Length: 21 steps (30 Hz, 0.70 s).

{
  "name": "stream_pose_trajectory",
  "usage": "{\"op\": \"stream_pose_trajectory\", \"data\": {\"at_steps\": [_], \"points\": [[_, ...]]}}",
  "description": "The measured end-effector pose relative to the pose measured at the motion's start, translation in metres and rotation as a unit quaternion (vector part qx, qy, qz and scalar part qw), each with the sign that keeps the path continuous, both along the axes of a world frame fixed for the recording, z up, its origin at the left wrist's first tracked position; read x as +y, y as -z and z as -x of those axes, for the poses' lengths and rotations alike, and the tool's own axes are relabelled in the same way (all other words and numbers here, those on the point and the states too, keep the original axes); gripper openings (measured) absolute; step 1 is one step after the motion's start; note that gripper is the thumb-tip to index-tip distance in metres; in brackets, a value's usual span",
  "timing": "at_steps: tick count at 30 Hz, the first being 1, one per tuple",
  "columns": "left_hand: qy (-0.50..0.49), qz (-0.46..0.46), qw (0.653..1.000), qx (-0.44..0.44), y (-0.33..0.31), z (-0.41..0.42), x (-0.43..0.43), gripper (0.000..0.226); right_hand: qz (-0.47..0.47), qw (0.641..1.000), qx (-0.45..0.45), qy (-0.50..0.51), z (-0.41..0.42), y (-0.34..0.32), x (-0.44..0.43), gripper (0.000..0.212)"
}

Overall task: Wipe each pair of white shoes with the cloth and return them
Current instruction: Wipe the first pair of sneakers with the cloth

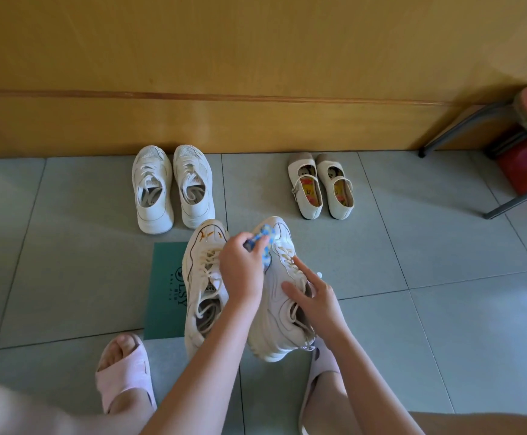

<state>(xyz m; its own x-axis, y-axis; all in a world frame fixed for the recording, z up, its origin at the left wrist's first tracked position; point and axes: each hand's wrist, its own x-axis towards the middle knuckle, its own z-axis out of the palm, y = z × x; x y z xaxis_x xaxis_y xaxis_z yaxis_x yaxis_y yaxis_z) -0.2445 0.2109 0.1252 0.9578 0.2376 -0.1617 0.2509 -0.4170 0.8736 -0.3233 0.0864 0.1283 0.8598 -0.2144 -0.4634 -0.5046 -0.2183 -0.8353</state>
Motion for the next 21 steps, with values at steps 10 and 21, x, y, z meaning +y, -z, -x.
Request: {"op": "stream_pose_trajectory", "data": {"at_steps": [10,21], "points": [[0.047,-0.018,0.999,-0.019,0.008,0.026,-0.014,0.024,-0.079,0.996,0.032,-0.025,0.001,0.002,-0.016,0.049],[0.097,-0.024,0.995,0.019,0.01,0.054,-0.008,0.025,-0.076,0.997,0.023,-0.025,0.001,0.006,-0.015,0.045]]}}
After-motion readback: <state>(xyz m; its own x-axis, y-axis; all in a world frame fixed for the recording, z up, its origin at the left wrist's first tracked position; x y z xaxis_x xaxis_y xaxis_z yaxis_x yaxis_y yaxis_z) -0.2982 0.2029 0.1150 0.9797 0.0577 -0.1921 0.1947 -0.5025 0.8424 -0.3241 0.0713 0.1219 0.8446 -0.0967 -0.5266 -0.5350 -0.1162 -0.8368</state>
